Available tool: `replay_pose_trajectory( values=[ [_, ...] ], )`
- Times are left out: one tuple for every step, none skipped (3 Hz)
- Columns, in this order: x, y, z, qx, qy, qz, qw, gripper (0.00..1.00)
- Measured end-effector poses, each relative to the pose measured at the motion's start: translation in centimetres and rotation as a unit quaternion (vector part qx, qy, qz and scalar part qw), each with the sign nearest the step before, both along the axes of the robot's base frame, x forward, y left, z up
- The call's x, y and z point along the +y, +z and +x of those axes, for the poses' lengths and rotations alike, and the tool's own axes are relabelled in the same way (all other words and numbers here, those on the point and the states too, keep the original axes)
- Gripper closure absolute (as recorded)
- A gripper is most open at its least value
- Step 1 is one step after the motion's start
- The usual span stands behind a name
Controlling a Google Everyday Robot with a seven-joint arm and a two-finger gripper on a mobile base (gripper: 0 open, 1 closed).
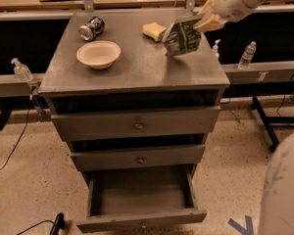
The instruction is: Place green jalapeno chip bag into bottom drawer
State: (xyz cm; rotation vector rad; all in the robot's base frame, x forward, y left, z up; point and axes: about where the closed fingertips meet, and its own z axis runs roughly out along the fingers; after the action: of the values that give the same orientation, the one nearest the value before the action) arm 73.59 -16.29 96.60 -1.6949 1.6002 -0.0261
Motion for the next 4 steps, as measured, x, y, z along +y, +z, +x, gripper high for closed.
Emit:
replay_pose_trajectory(
  values=[
    [-2.1, 4.9, -4.4, -0.031, -0.016, 0.01, 0.9993, 1.0],
    [-3.4, 7.5, -9.0, -0.041, -0.052, 0.062, 0.9958, 1.0],
    [-3.8, 3.4, -12.2, -0.006, -0.103, 0.104, 0.9892, 1.0],
    [-3.0, 0.6, -12.6, 0.019, -0.095, 0.093, 0.9909, 1.0]
  ],
)
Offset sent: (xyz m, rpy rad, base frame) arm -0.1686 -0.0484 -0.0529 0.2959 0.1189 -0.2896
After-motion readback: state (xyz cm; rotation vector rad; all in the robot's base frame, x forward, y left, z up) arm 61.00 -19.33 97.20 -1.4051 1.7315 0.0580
